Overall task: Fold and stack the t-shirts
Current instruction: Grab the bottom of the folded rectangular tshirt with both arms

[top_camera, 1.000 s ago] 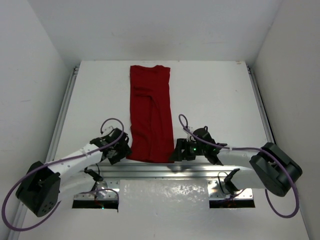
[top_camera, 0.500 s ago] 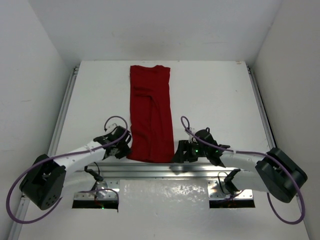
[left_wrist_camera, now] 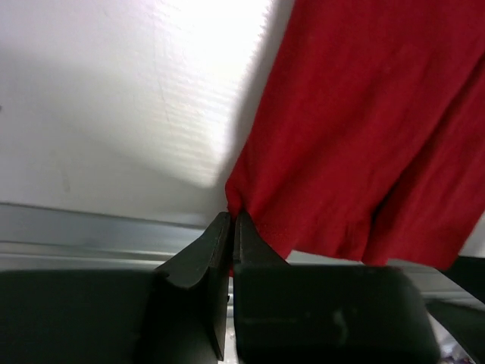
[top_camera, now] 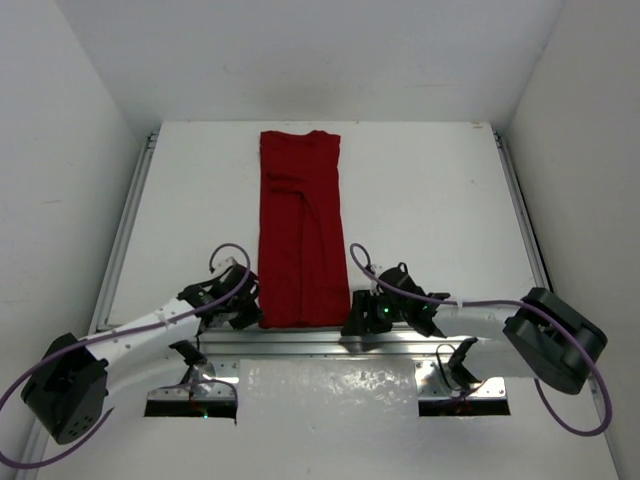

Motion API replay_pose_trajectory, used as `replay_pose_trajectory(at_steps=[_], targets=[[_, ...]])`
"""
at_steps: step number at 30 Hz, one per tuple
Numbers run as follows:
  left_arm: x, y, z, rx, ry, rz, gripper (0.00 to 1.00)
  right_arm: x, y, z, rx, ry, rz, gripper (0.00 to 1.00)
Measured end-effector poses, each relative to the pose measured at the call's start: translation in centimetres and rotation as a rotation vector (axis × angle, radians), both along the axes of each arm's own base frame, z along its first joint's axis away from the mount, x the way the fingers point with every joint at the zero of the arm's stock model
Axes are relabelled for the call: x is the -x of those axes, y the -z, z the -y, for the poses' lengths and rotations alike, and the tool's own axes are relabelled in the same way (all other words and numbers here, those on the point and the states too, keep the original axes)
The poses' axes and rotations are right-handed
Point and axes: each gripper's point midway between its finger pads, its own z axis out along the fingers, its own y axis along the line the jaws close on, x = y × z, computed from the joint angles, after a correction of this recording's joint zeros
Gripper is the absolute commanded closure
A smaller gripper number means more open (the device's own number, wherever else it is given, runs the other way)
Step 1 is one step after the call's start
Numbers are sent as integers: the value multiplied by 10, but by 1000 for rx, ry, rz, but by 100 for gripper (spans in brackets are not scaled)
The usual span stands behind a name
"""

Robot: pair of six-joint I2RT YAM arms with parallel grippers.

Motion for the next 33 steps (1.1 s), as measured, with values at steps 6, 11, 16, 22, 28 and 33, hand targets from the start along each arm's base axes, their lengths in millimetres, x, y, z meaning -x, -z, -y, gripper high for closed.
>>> replay_pose_trajectory(at_steps=[6,11,16,22,28,33], targets=[[4,-2,3,28,-19,4,100,5,15,10,59,58,-53,48],[8,1,2,24,-20,-7,100,4,16,12,71,71,-55,52],[8,1,2,26,-19,-4,100,-2,8,13,64,93,-17,46],[10,3,2,34,-14,-5,100,-14,-4,7,57,107,17,46],[9,2,4,48,-8,4,100,-27,-2,-1,73,124,21,53],[9,0,5,54,-5,9,100,-30,3,0,94,142,19,71]])
